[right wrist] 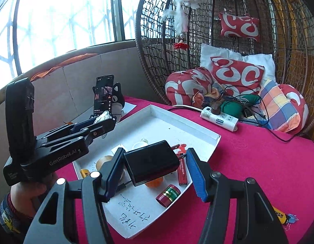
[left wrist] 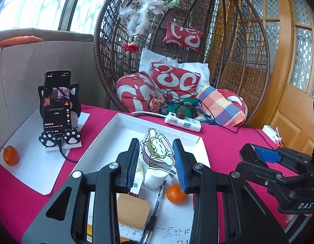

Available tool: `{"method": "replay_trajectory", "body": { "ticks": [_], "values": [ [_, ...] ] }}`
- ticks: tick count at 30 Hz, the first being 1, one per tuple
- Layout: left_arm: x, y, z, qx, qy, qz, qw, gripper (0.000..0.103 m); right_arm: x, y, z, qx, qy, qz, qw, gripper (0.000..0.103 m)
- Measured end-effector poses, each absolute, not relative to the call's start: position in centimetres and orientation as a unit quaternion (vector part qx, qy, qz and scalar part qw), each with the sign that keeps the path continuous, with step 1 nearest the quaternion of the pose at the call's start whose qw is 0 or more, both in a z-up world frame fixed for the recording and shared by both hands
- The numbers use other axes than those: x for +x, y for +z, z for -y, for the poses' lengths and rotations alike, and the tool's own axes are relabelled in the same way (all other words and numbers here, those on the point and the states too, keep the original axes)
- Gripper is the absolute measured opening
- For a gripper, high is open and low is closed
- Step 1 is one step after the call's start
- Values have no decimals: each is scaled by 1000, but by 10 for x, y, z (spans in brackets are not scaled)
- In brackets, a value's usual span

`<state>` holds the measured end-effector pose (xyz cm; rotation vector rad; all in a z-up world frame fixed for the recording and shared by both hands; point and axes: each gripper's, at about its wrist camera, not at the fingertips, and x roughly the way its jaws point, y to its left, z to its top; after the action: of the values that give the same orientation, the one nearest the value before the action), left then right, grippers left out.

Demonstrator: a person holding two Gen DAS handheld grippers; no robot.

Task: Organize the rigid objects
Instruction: 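Lower and open the left gripper over the tray while the right gripper releases the black charger there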

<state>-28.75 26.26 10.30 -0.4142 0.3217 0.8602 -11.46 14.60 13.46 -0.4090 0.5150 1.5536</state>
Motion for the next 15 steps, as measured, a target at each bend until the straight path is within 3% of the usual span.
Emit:
{"method": "replay_trajectory", "body": {
  "ticks": [15],
  "values": [
    [-281, 95, -331, -207, 453, -197, 844, 33, -101, 125, -180, -171, 665, -253, 681, 61]
  ]
}}
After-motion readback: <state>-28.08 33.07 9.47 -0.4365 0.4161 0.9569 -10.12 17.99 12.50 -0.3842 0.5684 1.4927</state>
